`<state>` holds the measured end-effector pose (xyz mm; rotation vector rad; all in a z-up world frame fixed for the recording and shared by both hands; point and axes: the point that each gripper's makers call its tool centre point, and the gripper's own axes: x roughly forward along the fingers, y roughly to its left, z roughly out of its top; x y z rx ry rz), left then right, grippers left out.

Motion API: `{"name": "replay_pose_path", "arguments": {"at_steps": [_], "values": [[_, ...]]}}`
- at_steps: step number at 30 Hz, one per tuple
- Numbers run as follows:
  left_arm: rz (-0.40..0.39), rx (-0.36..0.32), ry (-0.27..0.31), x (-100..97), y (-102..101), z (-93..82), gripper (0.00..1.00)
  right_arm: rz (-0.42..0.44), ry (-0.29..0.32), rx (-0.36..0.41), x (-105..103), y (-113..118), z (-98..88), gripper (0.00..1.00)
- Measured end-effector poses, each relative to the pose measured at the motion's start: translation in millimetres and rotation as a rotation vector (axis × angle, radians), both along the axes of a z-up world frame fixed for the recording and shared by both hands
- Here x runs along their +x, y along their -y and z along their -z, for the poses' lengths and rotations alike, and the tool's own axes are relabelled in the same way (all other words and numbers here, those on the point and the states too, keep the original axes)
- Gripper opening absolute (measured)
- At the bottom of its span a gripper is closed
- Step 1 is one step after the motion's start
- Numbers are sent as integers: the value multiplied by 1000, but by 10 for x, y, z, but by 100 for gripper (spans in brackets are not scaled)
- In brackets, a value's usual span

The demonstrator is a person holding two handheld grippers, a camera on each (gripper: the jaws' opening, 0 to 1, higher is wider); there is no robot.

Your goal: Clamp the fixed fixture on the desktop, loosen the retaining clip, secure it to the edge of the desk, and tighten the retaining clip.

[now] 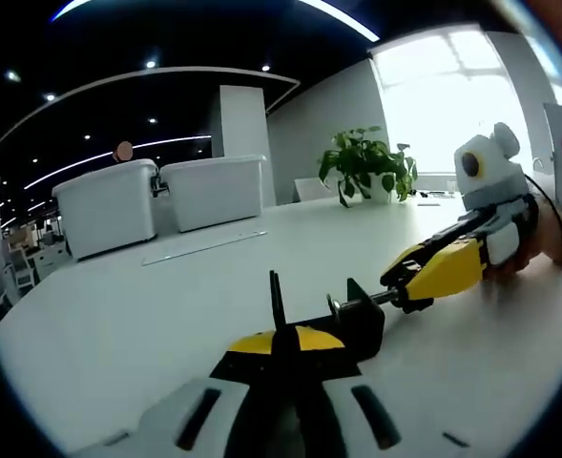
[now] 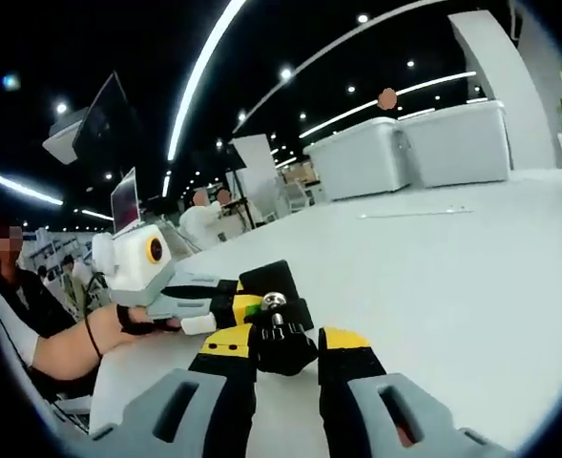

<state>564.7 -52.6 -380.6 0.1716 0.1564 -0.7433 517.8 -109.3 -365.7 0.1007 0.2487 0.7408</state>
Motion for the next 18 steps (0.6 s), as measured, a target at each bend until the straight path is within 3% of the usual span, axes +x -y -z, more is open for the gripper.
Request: {"name": "replay_pose_path", "arguments": {"at_steps": [4, 8, 14, 16, 18], "values": [[-1, 0, 1, 4, -1, -1, 5, -8, 162, -129, -19, -23, -45, 23], [-2, 0, 2, -2, -15, -3, 5, -8, 360, -311, -46, -56, -75, 23], [-4, -1, 2, -18, -25, -4, 5, -2, 535, -512, -63, -101, -88, 23], [-4, -1, 1, -15, -25, -3, 5, 0, 530, -508, -66, -110, -73, 24], [-4, -1, 1, -11, -24, -3, 5, 10, 472, -432, -46, -82, -80, 24]]}}
